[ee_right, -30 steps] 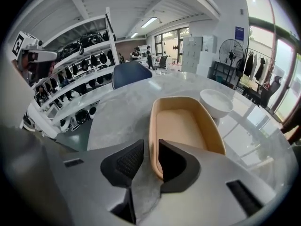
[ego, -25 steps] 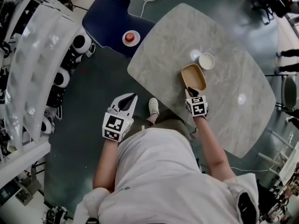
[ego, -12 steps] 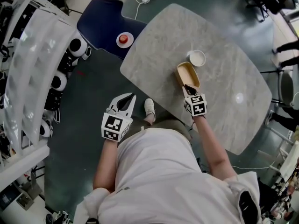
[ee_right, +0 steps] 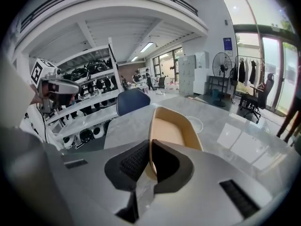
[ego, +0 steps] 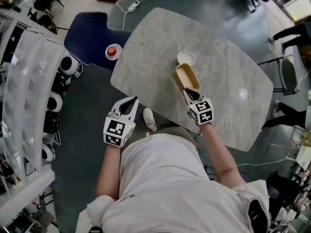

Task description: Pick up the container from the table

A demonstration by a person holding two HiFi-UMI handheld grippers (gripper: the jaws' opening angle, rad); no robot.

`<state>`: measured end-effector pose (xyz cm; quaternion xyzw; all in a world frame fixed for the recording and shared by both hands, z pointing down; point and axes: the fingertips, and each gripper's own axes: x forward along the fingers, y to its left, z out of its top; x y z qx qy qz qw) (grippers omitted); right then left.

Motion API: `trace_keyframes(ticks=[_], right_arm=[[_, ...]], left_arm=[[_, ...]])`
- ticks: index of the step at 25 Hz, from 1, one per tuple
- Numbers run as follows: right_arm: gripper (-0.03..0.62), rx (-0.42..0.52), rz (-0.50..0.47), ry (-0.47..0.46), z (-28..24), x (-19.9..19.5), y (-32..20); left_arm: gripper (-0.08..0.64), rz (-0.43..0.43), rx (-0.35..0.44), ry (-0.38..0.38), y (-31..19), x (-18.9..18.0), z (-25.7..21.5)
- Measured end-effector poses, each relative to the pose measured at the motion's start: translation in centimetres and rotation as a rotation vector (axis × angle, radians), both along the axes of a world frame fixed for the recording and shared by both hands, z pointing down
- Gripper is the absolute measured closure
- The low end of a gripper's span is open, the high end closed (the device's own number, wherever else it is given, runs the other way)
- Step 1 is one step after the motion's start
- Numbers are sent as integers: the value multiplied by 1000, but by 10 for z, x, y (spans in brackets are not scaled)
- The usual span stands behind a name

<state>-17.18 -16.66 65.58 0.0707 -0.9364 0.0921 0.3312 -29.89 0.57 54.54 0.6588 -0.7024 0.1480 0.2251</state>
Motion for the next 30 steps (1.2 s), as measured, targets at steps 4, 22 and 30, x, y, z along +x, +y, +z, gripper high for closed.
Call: trace_keyframes(ticks=[4,22,30], right_arm=[[561,15,46,-55,-32,20,-10],[561,134,257,-253,-150,124,-39],[561,209,376,-311,-182,176,-44]], left_arm=[[557,56,19,-2,-21,17,-6],[557,272,153,3,-123,85,-48],[557,386,230,3,-157,115,-76]])
